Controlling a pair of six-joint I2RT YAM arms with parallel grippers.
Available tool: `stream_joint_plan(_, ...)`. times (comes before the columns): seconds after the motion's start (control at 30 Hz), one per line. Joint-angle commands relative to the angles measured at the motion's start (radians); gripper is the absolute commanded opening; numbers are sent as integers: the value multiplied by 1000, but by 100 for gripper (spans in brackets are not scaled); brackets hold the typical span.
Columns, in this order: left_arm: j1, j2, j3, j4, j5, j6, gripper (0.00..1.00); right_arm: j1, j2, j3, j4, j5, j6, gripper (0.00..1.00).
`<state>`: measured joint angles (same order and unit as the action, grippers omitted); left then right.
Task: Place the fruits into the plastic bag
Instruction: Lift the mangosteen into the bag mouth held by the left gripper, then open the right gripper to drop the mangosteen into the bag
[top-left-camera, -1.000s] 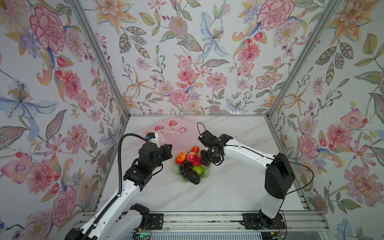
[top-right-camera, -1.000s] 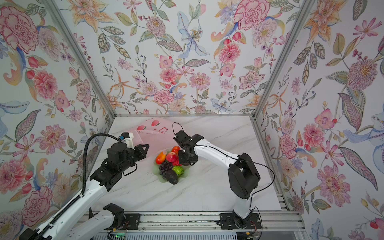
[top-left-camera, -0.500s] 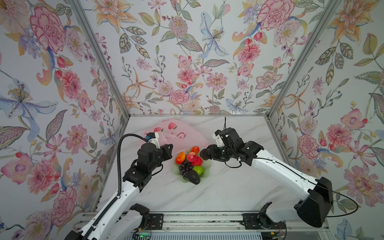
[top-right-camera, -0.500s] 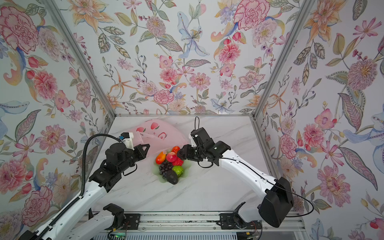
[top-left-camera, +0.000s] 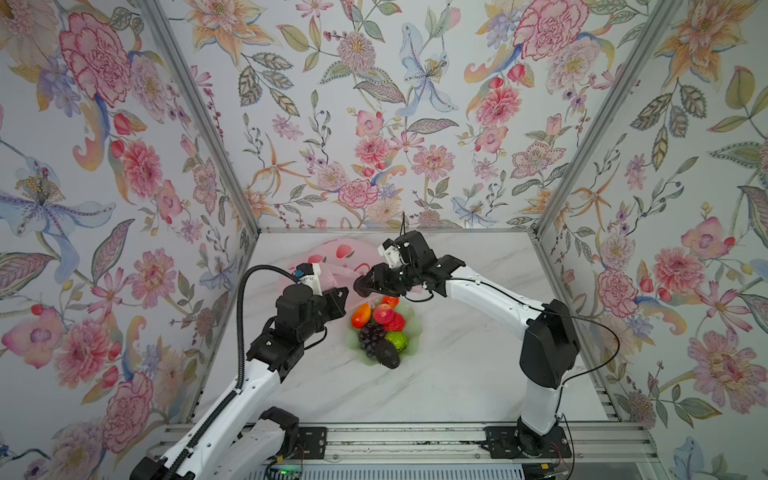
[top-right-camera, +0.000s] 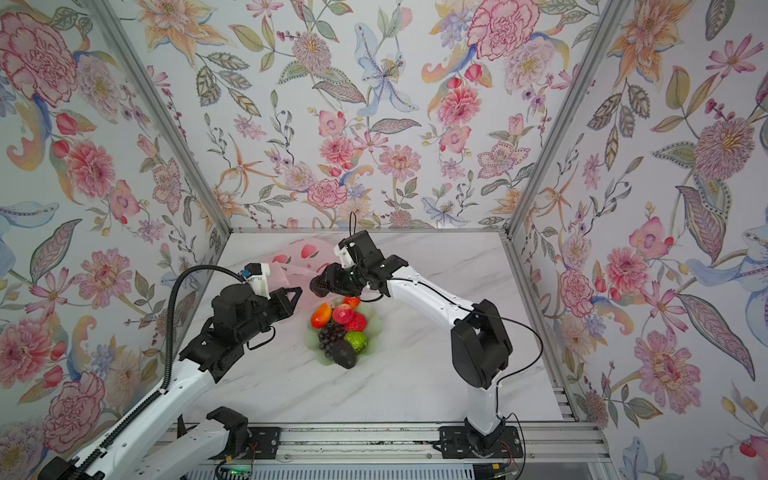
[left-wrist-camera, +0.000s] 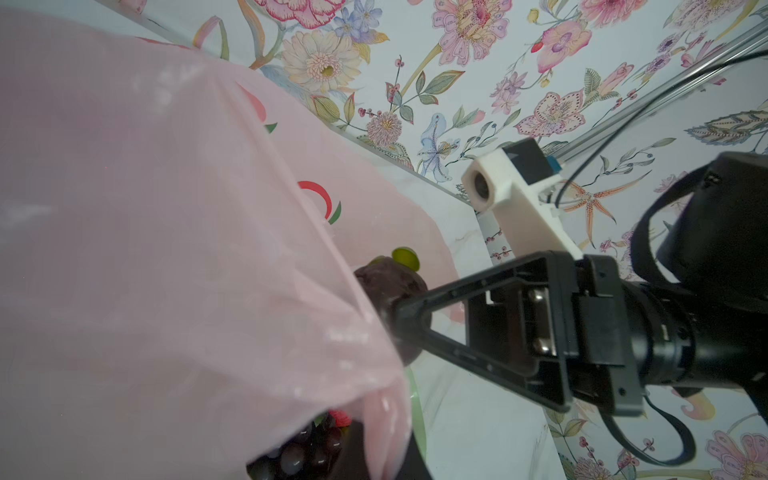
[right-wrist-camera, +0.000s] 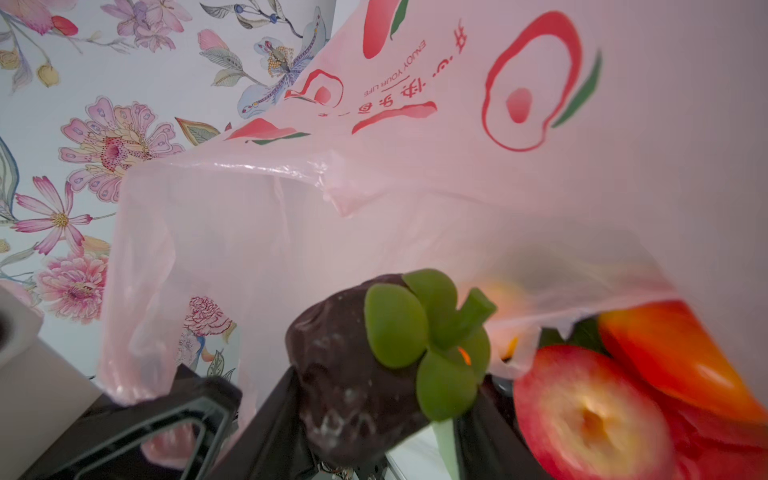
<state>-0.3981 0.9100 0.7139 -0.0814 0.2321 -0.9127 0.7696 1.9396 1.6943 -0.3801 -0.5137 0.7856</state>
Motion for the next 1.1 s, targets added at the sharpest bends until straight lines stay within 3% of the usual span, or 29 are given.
stream_joint_plan(0.0,15,24,61,29,4,20,0,17,76,82,-17,-61,-19,38)
stream_joint_plan(0.27,27,94,116,48,14,1,0,20,186,159,-17,-61,-22,38)
stream_joint_plan(0.5,29,123,132,104,63,-27,0,-45,320,279,-52,-31,51,43)
stream_joint_plan(0.77,45,138,117,150,106,-62,0,-116,469,556,-55,-6,130,75)
stream_joint_plan(0.8,48,138,113,152,108,-64,0,-116,479,596,-55,-10,135,82)
stream_joint_plan(0.83,51,135,110,154,109,-65,0,-115,485,630,-57,-9,137,99)
stream_joint_plan(1.07,79,136,95,158,115,-60,0,-151,420,657,-106,-11,120,99)
